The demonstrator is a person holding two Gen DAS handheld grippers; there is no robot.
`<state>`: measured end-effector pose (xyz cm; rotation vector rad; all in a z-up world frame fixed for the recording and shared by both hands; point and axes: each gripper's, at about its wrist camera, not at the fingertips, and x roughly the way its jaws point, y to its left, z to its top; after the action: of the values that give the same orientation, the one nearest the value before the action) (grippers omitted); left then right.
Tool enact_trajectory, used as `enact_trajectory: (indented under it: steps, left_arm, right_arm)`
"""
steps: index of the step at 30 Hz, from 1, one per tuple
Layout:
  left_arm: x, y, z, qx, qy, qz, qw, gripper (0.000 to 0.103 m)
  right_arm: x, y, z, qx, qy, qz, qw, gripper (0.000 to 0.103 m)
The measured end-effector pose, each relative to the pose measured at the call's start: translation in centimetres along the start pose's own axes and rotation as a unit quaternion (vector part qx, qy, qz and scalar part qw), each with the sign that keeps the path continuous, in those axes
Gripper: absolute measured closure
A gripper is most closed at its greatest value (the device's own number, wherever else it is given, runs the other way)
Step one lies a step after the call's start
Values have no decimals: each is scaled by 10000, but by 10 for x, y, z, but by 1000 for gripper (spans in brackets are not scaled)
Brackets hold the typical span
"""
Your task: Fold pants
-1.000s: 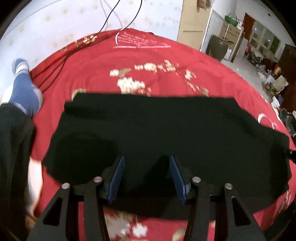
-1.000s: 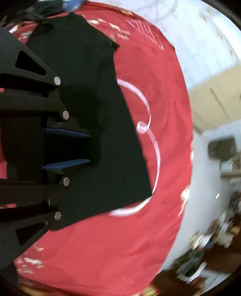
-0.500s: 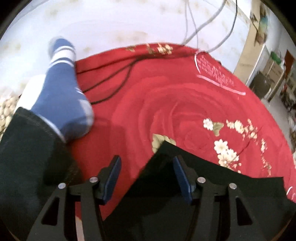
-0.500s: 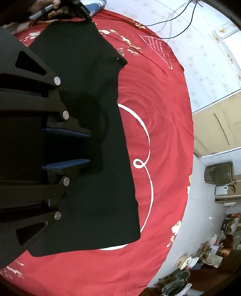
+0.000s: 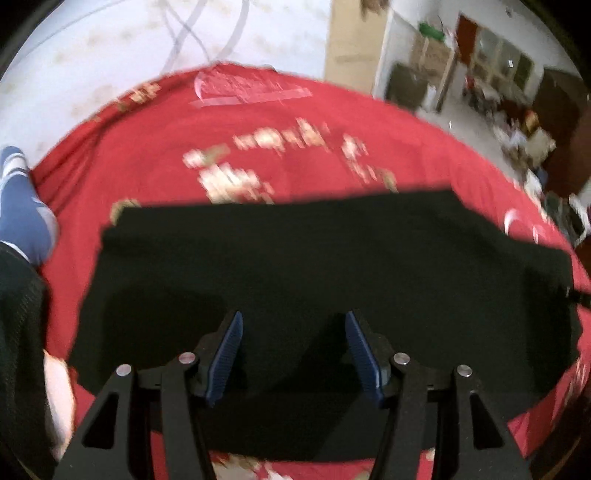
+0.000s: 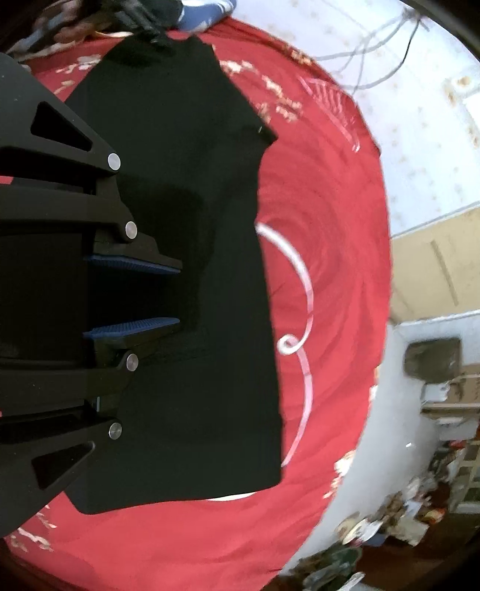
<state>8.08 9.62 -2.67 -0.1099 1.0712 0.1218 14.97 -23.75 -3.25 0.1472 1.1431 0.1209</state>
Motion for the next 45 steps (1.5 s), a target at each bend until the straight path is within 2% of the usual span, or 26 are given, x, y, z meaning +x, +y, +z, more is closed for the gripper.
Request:
enact_trajectory:
  steps: [3, 5, 8, 12, 14, 16, 17, 19, 22, 24, 28, 29, 31, 34, 36, 38, 39, 45]
  left_arm:
    - [-6, -13, -12, 180, 136, -34, 9997, 42]
    - [-14, -20, -19, 231, 84, -141, 9996, 42]
    - [-10, -24, -18, 284, 115, -201, 9993, 42]
    - [-3, -18, -16, 187, 227, -208, 9994, 42]
    - [-1, -14, -15, 95, 255, -264, 9993, 42]
    - [0, -14, -15, 83, 256, -288, 9992, 42]
    - [0, -15, -15, 108, 261, -270, 9992, 42]
    - [0, -17, -17, 156, 268, -243, 9992, 41]
    - [0, -17, -17, 163, 269, -242, 9992, 40]
    - [0, -18, -17, 183, 277, -233, 9992, 39]
    - [0, -20, -16, 240, 290, -188, 9991, 38]
    - [-2, -20, -16, 251, 300, -180, 9991, 38]
    - [-7, -21, -19, 183, 327, -258, 9990, 38]
    - [-21, -27, -24, 174, 191, -339, 9991, 38]
    - [-32, -36, -29, 263, 90, -346, 9990, 38]
    - [-42, -42, -33, 298, -21, -360, 9989, 38]
    - [-48, -45, -35, 305, -77, -372, 9988, 38]
    - [-64, -51, -44, 389, -269, -271, 9985, 38]
  right_arm:
    - [-11, -9, 0, 242, -137, -116, 9995, 78]
    - [-18, -5, -2, 200, -227, 52, 9995, 78]
    - [-17, 27, -1, -388, -202, 446, 9980, 78]
    - [5, 81, 10, -977, -92, 1005, 9901, 78]
    - [20, 105, 20, -1177, -93, 1127, 9866, 78]
    - [40, 109, 34, -1103, -54, 981, 9890, 78]
    - [53, 105, 41, -1062, 10, 719, 9917, 79]
    - [56, 92, 50, -891, -87, 767, 9930, 81]
    - [40, 70, 52, -823, -257, 485, 9951, 80]
    - [27, 51, 48, -641, -315, 573, 9958, 79]
    - [26, 7, 38, -281, -49, -93, 9995, 79]
    - [21, -4, 38, -8, -66, 48, 10000, 79]
    - [3, -10, 37, 174, -138, -61, 9997, 79]
    - [-23, 3, 22, -17, -153, 294, 9994, 79]
    - [-37, 25, 0, -406, -65, 318, 9986, 77]
    - [-42, 40, -19, -629, 29, 380, 9973, 63]
    - [-43, 47, -31, -716, 79, 413, 9966, 61]
    - [-38, 66, -77, -821, 436, 363, 9950, 60]
